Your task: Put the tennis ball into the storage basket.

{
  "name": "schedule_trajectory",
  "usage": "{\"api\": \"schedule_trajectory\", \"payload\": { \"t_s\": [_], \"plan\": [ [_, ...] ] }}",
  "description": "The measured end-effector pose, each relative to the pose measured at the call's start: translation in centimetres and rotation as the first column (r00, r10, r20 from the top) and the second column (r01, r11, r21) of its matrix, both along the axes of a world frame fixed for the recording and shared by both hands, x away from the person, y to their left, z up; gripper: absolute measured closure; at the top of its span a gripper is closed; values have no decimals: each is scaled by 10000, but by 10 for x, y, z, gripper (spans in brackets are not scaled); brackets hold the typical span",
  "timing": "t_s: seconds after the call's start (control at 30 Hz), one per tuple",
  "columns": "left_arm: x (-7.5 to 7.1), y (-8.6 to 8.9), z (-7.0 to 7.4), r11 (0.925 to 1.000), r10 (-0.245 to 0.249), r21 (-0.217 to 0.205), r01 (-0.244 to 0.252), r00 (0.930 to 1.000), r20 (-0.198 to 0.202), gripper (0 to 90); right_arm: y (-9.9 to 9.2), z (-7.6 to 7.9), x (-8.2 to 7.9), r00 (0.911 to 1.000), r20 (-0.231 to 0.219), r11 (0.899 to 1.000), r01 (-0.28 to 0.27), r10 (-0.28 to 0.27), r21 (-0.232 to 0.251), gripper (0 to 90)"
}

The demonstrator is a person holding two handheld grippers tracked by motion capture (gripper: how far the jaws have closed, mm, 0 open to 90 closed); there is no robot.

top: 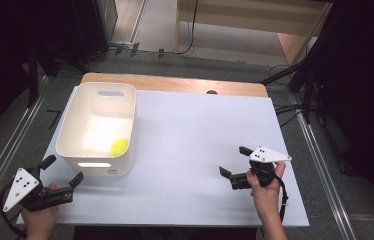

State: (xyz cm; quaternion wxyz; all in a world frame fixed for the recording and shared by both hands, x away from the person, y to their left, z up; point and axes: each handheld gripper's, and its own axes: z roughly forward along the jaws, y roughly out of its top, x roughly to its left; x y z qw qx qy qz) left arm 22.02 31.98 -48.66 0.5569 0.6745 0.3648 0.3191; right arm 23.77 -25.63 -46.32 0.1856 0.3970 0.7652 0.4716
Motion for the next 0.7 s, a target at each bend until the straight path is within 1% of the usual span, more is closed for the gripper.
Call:
{"api": "schedule_trajectory", "payload": {
  "t_s": [0.07, 0.1, 0.23, 0.27, 0.43, 0.5, 0.53, 0.57, 0.7],
  "plan": [
    [0, 0, 0, 10000, -5, 1, 5, 10000, -9, 0, -4, -3, -4, 9999, 70, 9998, 117, -118, 143, 0],
    [0, 0, 0, 10000, 9, -2, -9, 10000, -11, 0, -7, -5, -5, 9997, 201, 9998, 115, -118, 157, 0],
    [0, 0, 0, 10000, 25, 20, -25, 10000, -10, 0, -17, -9, -12, 9989, 310, 9989, 333, -344, 345, 0],
    [0, 0, 0, 10000, 10, 42, -10, 10000, 7, 0, -19, -10, -14, 9989, 254, 9984, 390, -400, 412, 0],
    [0, 0, 0, 10000, 26, 23, -26, 10000, -6, 0, -31, -16, -21, 9979, 272, 9974, 573, -585, 433, 0],
    [0, 0, 0, 10000, 9, 52, -9, 10000, -1, 0, -35, -18, -24, 9973, 273, 9964, 667, -682, 516, 0],
    [0, 0, 0, 10000, 1, 94, -1, 10000, 17, 0, -40, -20, -27, 9962, 292, 9952, 798, -816, 561, 0],
    [0, 0, 0, 9999, 10, 133, -10, 10000, 4, 0, -40, -20, -27, 9962, 292, 9952, 798, -816, 561, 0],
    [0, -1, 0, 10000, 18, 83, -18, 10000, -2, 0, -50, -22, -33, 9944, 379, 9938, 968, -989, 546, 0]
  ]
}}
